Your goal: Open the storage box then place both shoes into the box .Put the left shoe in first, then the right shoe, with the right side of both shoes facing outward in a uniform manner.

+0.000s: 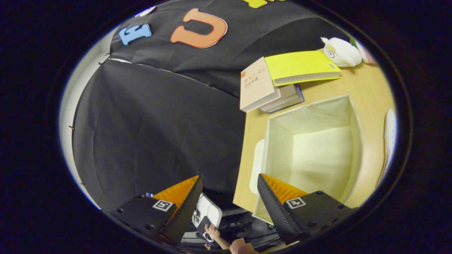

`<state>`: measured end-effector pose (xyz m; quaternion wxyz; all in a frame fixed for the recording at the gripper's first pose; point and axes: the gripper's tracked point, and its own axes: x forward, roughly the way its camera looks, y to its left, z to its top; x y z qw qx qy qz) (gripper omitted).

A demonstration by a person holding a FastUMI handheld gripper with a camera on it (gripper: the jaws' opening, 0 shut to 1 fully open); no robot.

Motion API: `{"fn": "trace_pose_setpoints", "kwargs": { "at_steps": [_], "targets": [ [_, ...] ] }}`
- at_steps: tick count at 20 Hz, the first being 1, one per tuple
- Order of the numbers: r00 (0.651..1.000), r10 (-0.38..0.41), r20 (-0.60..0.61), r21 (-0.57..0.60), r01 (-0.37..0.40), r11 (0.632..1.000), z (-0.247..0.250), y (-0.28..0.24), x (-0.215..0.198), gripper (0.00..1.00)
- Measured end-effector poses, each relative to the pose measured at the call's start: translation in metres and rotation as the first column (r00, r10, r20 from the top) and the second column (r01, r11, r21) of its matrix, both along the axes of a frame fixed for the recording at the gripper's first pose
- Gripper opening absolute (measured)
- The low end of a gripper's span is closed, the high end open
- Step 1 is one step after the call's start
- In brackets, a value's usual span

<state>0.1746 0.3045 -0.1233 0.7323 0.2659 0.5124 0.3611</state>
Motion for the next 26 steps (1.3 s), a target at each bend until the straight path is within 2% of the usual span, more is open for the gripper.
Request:
{"fn": "trace_pose_setpoints", "kwargs": {
  "at_steps": [4, 8, 13, 17, 20, 23, 26],
  "targets": [
    [0.994, -0.098, 0.046, -0.120, 0.103, 0.987, -0.015, -0.078, 0.023, 1.00],
    [0.984, -0.167, 0.056, -0.164, 0.174, 0.971, -0.029, -0.148, 0.038, 1.00],
    [0.970, -0.238, 0.039, -0.283, 0.239, 0.929, -0.066, -0.234, 0.051, 1.00],
    [0.972, -0.233, 0.016, -0.335, 0.225, 0.915, -0.091, -0.273, 0.053, 1.00],
    [0.986, -0.165, 0.017, -0.419, 0.157, 0.894, -0.118, -0.293, 0.045, 1.00],
    [0.994, -0.110, 0.006, -0.541, 0.096, 0.835, -0.151, -0.319, 0.040, 1.00],
    [0.993, -0.111, -0.050, -0.586, 0.061, 0.808, -0.180, -0.341, 0.035, 1.00]
  ]
}}
